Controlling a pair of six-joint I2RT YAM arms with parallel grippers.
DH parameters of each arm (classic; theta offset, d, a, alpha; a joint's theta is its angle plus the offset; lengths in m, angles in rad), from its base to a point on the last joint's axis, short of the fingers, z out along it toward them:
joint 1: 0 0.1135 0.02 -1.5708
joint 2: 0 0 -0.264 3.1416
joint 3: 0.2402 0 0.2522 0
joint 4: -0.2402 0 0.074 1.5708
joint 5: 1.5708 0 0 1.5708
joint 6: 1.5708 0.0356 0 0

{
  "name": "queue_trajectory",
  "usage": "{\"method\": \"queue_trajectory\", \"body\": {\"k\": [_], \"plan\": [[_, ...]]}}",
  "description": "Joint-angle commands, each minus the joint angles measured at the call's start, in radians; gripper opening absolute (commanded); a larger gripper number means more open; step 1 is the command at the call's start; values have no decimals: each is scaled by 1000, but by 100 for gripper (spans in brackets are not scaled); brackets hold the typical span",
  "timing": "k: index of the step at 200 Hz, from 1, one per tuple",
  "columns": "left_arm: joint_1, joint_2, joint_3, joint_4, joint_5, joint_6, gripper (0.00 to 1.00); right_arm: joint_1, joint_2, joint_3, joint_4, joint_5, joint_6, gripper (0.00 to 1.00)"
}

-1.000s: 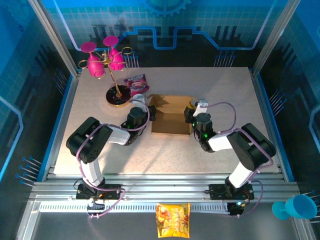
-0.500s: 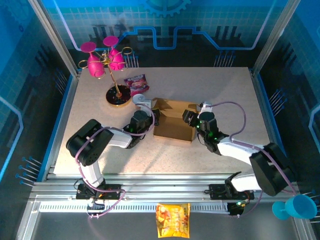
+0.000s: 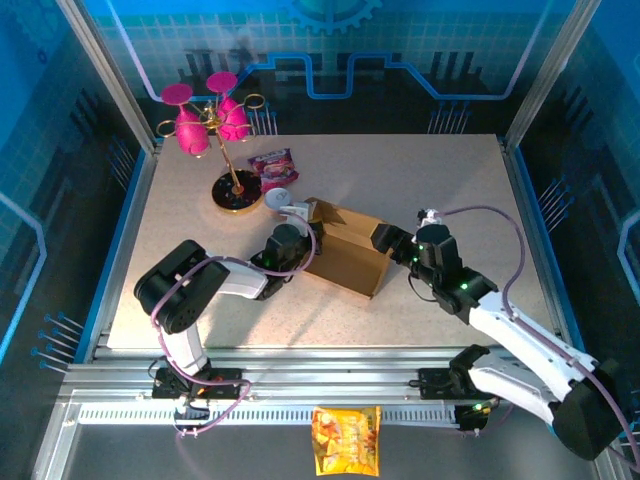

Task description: Fold the paper box

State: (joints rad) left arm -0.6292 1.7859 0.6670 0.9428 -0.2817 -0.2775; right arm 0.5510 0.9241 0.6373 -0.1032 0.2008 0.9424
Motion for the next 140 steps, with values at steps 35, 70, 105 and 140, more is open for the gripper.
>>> {"method": "queue_trajectory", "body": {"k": [35,70,105,140], "plan": [[-23,30,10,-88,-31,17,0,-48,-47,228,-326,63,146,79],[-24,34,14,-87,-40,18,0,-207,41,349,-279,-62,137,80],[-26,37,30,-99,-53,25,0,-316,161,476,-349,-133,132,79],[-25,32,37,-108,-63,32,0,-449,387,535,-394,-381,187,74]]}}
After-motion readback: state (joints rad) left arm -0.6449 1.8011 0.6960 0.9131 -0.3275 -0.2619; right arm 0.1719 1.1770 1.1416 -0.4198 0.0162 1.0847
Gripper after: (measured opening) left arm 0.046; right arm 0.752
